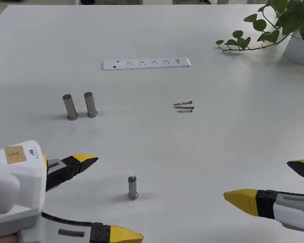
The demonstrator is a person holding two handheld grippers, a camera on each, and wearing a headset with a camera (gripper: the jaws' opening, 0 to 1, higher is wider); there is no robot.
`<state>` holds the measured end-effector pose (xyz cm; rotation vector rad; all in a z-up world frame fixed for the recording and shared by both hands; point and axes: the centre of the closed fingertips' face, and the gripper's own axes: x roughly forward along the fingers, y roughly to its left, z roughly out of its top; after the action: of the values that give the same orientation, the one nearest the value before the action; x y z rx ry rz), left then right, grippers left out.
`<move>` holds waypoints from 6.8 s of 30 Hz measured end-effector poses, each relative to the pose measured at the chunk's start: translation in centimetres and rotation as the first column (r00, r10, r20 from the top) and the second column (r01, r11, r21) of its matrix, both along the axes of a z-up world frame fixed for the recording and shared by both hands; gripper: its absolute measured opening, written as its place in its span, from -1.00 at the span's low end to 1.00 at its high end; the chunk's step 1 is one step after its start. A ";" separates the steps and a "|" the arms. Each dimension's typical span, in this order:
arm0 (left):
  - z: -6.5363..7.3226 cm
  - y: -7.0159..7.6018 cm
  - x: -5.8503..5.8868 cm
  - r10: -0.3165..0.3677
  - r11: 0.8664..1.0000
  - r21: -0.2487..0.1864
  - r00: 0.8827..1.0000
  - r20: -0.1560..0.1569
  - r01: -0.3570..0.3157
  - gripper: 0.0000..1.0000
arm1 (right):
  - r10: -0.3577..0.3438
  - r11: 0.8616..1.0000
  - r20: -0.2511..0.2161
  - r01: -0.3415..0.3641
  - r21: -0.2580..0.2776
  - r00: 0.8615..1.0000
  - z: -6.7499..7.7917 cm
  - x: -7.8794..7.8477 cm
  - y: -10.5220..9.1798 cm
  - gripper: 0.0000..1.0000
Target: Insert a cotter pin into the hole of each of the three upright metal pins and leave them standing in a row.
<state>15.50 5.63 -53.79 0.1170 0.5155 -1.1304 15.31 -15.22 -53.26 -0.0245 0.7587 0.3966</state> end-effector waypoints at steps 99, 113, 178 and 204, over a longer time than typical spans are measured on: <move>0.3 1.8 -0.1 0.268 0.951 -0.125 0.955 -0.125 -0.284 0.87 | 0.690 0.526 -0.393 -0.794 -0.305 0.608 -8.0 22.1 4.5 -0.89; 0.3 1.7 0.1 0.271 0.950 -0.126 0.954 -0.129 -0.287 0.84 | 0.691 0.464 -0.399 -0.793 -0.394 0.603 -7.8 22.2 4.4 -1.00; 10.5 -4.1 5.8 0.146 0.913 -0.347 0.966 -0.215 -0.215 -0.70 | 0.865 0.474 0.226 -0.583 -0.660 0.448 9.6 5.7 16.3 -1.00; 10.7 -4.2 4.8 0.105 0.919 -0.347 0.966 -0.236 -0.185 -1.00 | 0.884 0.442 0.213 -0.594 -0.672 0.416 9.7 4.8 16.9 -1.00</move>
<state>20.33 1.46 -43.06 -0.3685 0.4847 -1.0792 20.08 1.68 -43.56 -1.0255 0.1818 1.0435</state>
